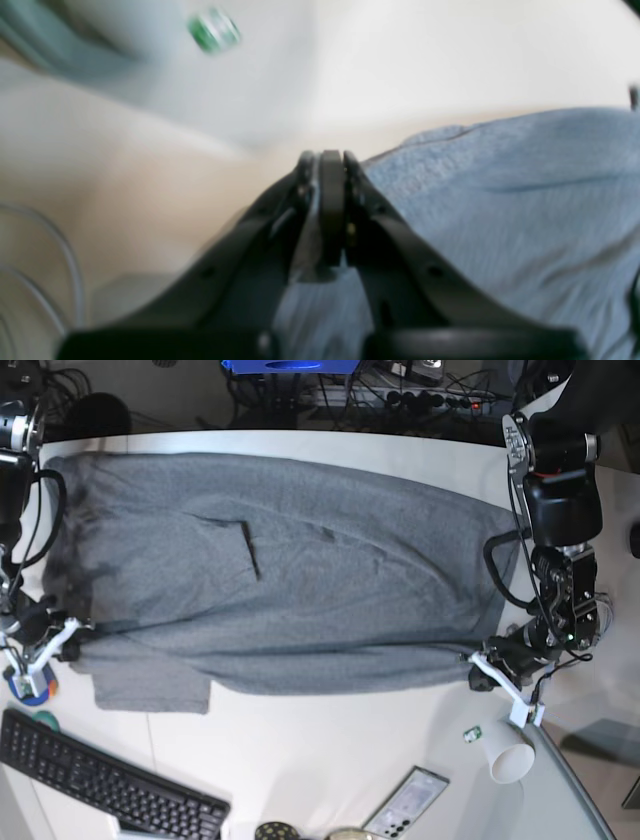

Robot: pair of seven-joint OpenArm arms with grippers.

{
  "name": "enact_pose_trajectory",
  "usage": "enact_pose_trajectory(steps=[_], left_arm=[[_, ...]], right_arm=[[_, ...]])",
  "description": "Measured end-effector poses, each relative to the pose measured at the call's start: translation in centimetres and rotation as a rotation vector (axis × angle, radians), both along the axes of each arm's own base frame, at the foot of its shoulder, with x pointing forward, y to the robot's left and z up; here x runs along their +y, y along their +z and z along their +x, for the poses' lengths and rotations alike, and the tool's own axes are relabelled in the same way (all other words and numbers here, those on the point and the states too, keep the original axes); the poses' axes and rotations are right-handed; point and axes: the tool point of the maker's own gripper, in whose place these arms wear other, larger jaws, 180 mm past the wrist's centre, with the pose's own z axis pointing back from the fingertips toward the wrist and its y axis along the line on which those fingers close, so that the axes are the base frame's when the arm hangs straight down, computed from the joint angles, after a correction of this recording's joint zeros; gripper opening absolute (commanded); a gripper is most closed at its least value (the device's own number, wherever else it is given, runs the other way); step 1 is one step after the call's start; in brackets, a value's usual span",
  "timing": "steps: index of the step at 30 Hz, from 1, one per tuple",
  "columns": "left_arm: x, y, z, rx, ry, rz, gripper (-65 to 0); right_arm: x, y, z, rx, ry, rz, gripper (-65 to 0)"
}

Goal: Layout the t-shirt on the table in an organized manner, then fold the t-shirt properly
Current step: 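Lay the hem over the shirt near the collar with both grippers, then hold the folded strip ends with both grippers and pull them apart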

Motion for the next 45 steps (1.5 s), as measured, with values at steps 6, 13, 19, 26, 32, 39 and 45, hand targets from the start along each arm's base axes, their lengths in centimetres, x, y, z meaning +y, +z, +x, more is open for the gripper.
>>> enact_pose_trajectory(steps=[6,13,19,26,32,39,45], left_arm=[[-0.4,-2.1,-4.1,0.051,-0.054,0.031,-65.0],[2.0,-0.6,-4.5,0.016,-0.043,0.075,-65.0],[4.3,0.7,-4.1,-0.014,0.014,0.081,-65.0],[3.3,-0.1,-4.7,0.003,-0.008,0.071,-65.0],[3.3,-1.0,-6.8,0.028,-0.023,0.099,-65.0],[4.2,0.2,-7.4,-0.003,-0.034,0.138,-65.0],[4.3,-0.4,-8.1,0.019,-0.035,0.142,-65.0]], right_arm=[[0.7,-1.4,-3.4,0.059,0.035,-0.034,-64.4],[2.4,0.3,-5.1,0.065,0.106,-0.094,-64.4],[1.2,1.2,-6.2,0.078,0.036,-0.085,-64.4],[1.1,1.2,-9.0,0.144,0.034,-0.124,-64.4],[2.9,-0.4,-11.1,0.190,0.005,-0.066,-64.4],[3.3,-0.7,-12.3,0.202,0.011,-0.067,-64.4],[2.8,-0.5,-12.9,0.222,0.003,-0.081,-64.4]])
